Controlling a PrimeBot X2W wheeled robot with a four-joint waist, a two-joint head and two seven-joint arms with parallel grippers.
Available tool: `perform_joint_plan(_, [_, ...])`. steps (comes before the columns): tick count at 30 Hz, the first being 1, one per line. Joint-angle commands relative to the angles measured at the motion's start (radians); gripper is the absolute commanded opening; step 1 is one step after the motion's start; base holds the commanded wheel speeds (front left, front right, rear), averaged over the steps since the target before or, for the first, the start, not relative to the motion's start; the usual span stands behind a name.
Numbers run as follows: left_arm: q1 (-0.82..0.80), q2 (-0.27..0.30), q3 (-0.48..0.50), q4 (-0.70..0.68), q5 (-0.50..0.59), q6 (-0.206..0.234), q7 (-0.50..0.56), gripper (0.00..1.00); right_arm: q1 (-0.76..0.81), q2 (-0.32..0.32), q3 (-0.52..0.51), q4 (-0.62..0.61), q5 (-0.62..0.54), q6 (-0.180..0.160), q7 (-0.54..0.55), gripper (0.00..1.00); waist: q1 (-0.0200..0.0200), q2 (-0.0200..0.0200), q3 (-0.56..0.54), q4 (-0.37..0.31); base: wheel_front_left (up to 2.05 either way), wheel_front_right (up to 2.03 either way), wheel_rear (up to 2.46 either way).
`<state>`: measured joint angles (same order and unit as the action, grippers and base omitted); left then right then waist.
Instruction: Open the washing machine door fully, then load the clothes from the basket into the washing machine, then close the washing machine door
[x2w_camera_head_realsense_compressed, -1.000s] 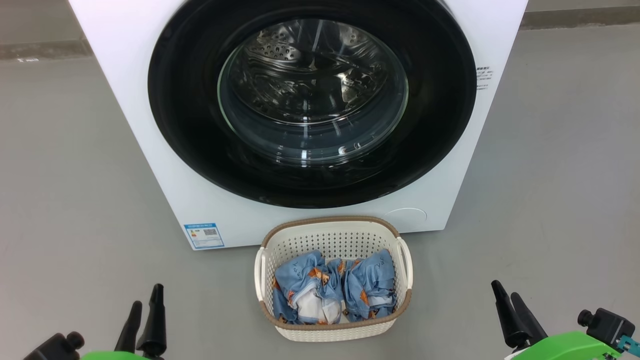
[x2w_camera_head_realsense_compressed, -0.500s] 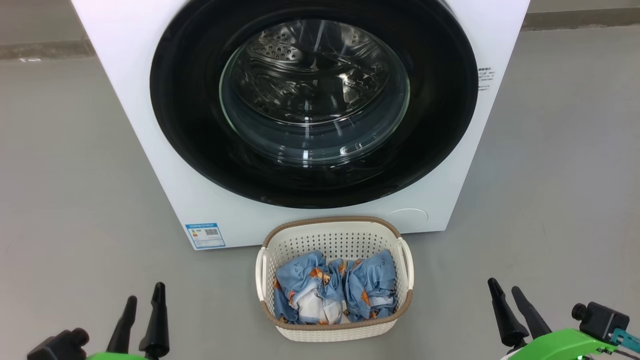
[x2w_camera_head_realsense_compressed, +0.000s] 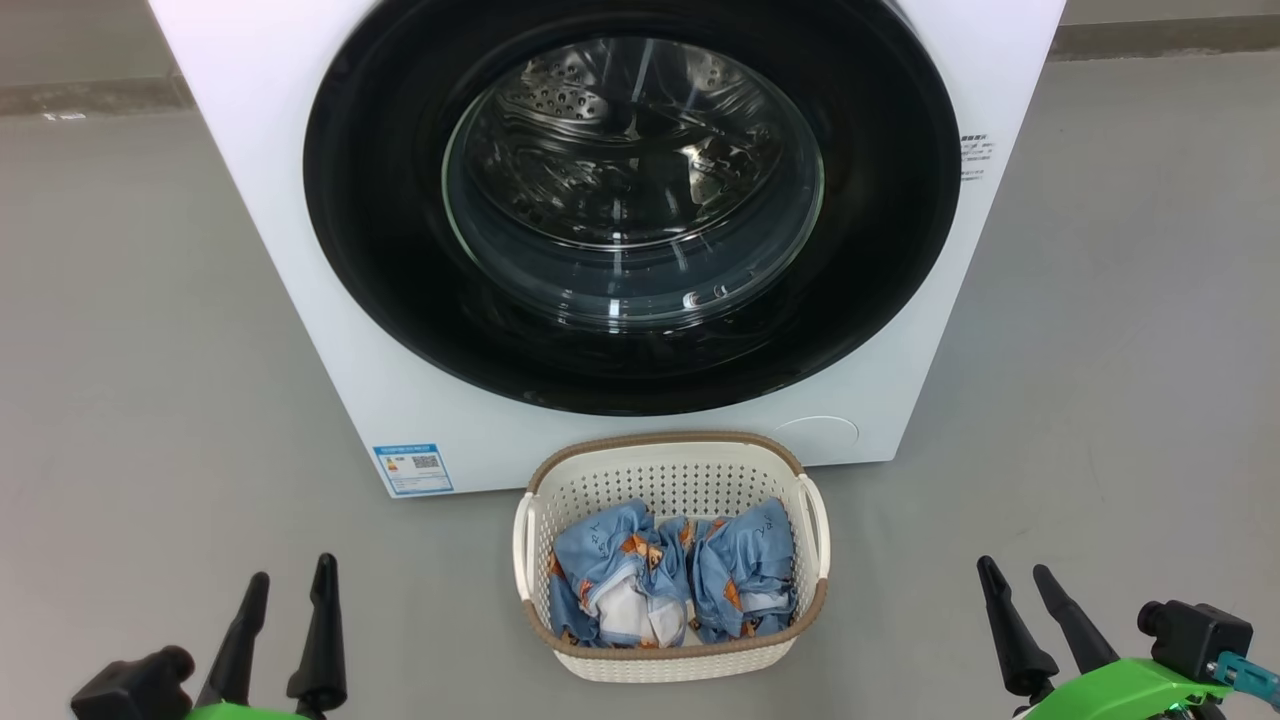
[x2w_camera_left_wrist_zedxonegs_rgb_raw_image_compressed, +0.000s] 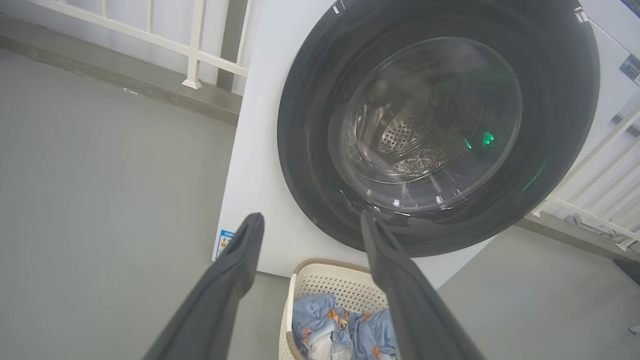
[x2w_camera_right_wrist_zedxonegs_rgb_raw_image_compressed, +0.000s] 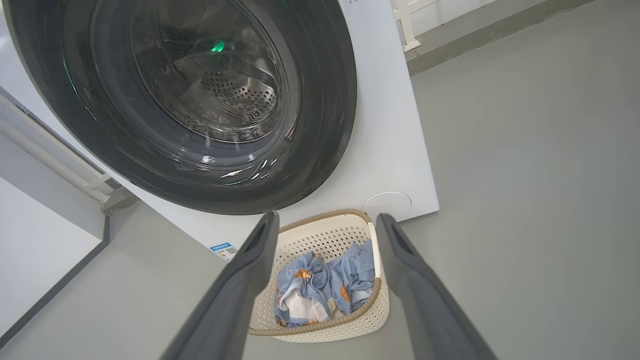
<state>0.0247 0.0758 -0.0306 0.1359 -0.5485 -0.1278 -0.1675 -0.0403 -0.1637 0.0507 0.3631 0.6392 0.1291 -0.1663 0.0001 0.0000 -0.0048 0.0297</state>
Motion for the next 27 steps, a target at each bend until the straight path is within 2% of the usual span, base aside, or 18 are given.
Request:
perform_joint_plan(1, [-0.007, 0.021, 0.021, -0.034, 0.039, -0.002, -0.014, 1.0, -0.034, -0.021, 0.019, -0.022, -0.039, 0.001, -0.016, 1.0, -0.0001, 0.0, 0.0, 0.0, 0.0, 0.0, 0.0])
perform_joint_plan(27, [0.003, 0.044, 0.018, -0.042, 0.301, -0.003, -0.088, 1.0, -0.009, -0.044, 0.006, -0.028, -0.299, 0.002, -0.089, 1.0, -0.0001, 0.0, 0.001, -0.007, 0.0, 0.0, 0.0])
